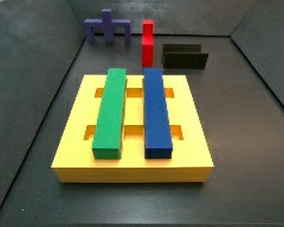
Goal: Pick up the purple object. Move up. Move to above the board. Insert the purple object.
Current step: Pick up the purple object.
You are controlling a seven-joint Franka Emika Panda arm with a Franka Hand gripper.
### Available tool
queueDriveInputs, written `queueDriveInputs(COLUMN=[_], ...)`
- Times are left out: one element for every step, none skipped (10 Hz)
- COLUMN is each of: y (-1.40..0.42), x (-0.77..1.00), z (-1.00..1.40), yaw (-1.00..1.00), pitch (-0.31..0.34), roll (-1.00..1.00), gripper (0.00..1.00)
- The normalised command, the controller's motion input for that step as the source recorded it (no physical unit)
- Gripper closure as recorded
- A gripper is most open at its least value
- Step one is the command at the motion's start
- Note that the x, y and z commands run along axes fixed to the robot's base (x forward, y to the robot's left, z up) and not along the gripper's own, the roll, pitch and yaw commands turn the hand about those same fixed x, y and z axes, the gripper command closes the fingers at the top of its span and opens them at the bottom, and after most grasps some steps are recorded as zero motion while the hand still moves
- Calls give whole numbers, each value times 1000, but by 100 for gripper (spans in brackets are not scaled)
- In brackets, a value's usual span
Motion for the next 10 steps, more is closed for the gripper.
queueDriveInputs(y=[74, 680, 829, 826, 774, 694, 483, 517, 531, 474], x=[0, -23, -163, -243, -329, -440, -517, -546, -551, -540], z=[0, -77, -106, -123, -174, -254, -306, -314, -311, -289], yaw=[0, -54, -66, -83, -149, -240, -289, -360, -369, -369], pitch=[0, 0, -14, -19, -34, -67, -107, -86, -80, -77], roll=[-29, -160, -120, -76, -21, 0, 13, 36, 34, 0], gripper=[0, 0, 0, 0, 0, 0, 0, 0, 0, 0])
